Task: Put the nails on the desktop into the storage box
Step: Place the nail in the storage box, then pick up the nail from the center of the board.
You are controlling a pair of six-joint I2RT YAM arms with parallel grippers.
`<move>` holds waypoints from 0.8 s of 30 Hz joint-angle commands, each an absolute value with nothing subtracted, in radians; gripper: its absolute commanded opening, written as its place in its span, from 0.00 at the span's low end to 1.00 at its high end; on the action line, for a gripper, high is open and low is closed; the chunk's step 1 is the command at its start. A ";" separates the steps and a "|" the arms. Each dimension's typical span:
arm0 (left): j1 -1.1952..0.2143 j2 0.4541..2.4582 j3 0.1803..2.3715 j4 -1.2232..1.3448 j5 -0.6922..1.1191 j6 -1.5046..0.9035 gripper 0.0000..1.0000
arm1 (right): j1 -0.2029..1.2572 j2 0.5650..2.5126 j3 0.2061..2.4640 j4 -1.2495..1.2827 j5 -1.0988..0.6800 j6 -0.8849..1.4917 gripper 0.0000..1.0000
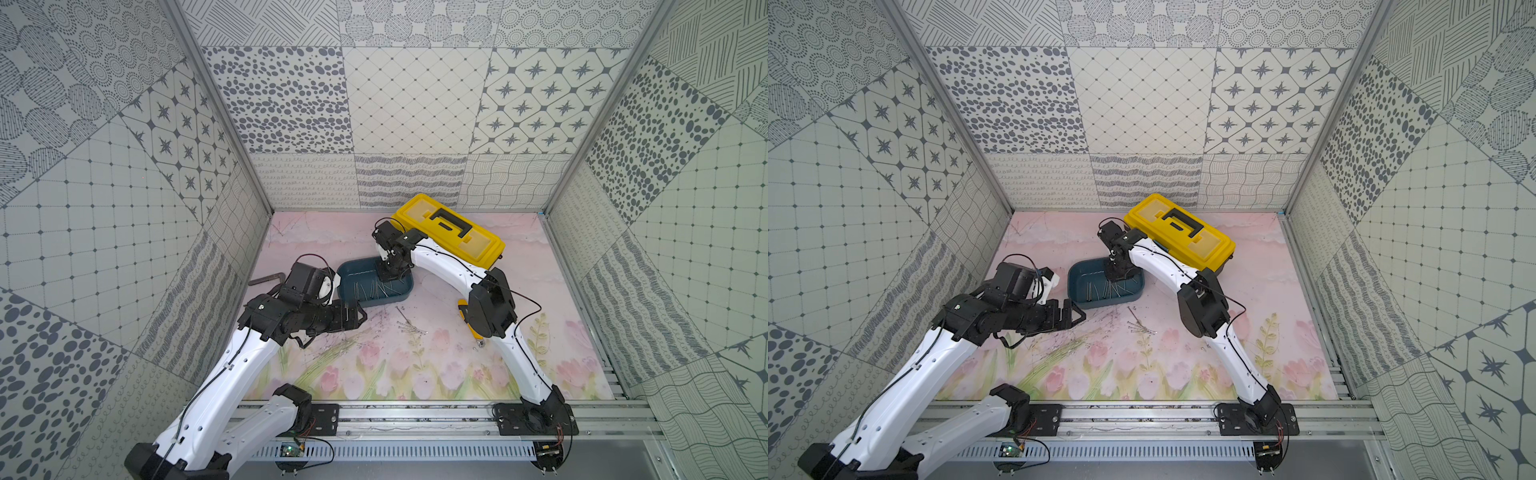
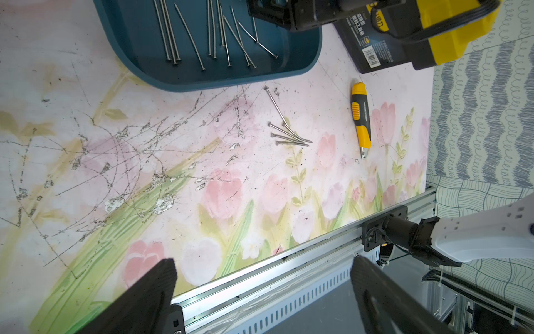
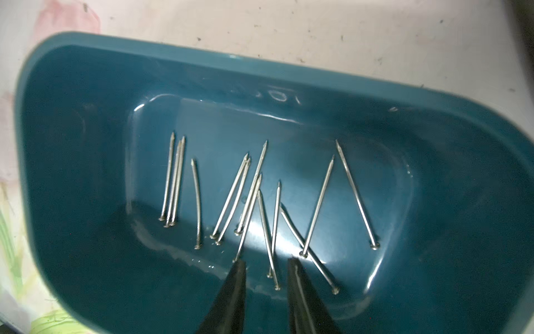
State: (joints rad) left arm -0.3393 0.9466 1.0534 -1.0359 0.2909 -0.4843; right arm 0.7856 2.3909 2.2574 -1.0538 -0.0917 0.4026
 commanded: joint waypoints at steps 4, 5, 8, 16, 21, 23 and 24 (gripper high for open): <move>-0.336 0.921 1.047 -0.985 0.346 -0.493 0.99 | 0.803 2.202 2.261 -1.045 -0.096 0.403 0.30; -0.336 0.920 1.045 -0.981 0.349 -0.494 0.99 | 0.804 2.179 2.243 -1.045 -0.092 0.405 0.30; -0.336 0.910 1.019 -0.965 0.364 -0.500 0.97 | 0.805 2.099 2.174 -1.045 -0.084 0.408 0.30; -0.338 0.876 0.902 -0.906 0.398 -0.564 0.95 | 0.807 1.789 1.769 -0.960 -0.069 0.457 0.30; -0.355 0.885 0.850 -0.874 0.407 -0.565 0.93 | 0.807 1.621 1.510 -0.926 -0.083 0.518 0.29; -0.373 0.904 0.850 -0.870 0.402 -0.530 0.93 | 0.809 1.563 1.412 -0.896 -0.090 0.547 0.29; -0.385 0.914 0.858 -0.877 0.388 -0.507 0.93 | 0.808 1.538 1.370 -0.881 -0.091 0.562 0.29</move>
